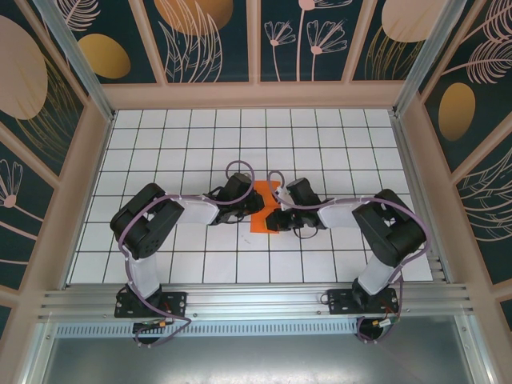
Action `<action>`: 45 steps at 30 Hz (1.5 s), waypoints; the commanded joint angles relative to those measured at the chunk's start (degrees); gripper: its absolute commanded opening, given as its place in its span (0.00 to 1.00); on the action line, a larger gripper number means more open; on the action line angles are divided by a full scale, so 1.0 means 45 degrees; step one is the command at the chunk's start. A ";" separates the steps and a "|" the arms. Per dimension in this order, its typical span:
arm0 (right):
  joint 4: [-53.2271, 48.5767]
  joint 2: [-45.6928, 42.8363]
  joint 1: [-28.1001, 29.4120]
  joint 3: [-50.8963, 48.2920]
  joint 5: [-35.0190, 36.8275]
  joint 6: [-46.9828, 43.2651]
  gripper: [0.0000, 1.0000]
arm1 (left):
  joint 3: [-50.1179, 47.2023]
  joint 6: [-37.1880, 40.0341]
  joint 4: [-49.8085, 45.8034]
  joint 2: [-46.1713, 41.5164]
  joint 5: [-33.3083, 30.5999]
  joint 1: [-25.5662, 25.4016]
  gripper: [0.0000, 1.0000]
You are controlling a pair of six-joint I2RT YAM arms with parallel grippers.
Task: Fold a paper plane with a square sheet of paper (pick it up from the middle)
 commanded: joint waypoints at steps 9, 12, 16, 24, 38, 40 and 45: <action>-0.0257 -0.0303 -0.0491 -0.0952 -0.1041 -0.0048 0.13 | -0.0097 0.0065 -0.0265 0.0537 -0.0005 0.0034 0.15; -0.0268 -0.0371 -0.0631 -0.1337 -0.1118 0.0071 0.14 | -0.0143 0.0085 -0.0292 0.0515 -0.0065 0.0022 0.15; -0.0377 -0.0474 -0.0776 -0.1592 -0.1191 0.0145 0.15 | -0.0165 0.0066 -0.0303 0.0578 -0.0096 0.0022 0.15; -0.1718 -0.0970 -0.0775 -0.1535 -0.0679 -0.0332 0.16 | -0.0158 0.0085 -0.0402 0.0654 -0.0106 0.0039 0.15; -0.1456 -0.1924 -0.1555 -0.2586 -0.1660 -0.0149 0.16 | -0.0118 0.0105 -0.0362 0.0671 0.0002 0.0024 0.14; -0.1510 -0.2473 -0.1741 -0.2552 -0.1905 -0.0055 0.16 | -0.0106 0.0127 -0.0349 0.0675 0.0033 0.0038 0.15; -0.0994 -0.3487 -0.1799 -0.1809 -0.2531 0.0661 0.16 | -0.0118 0.0117 -0.0252 0.0608 0.0162 0.0029 0.15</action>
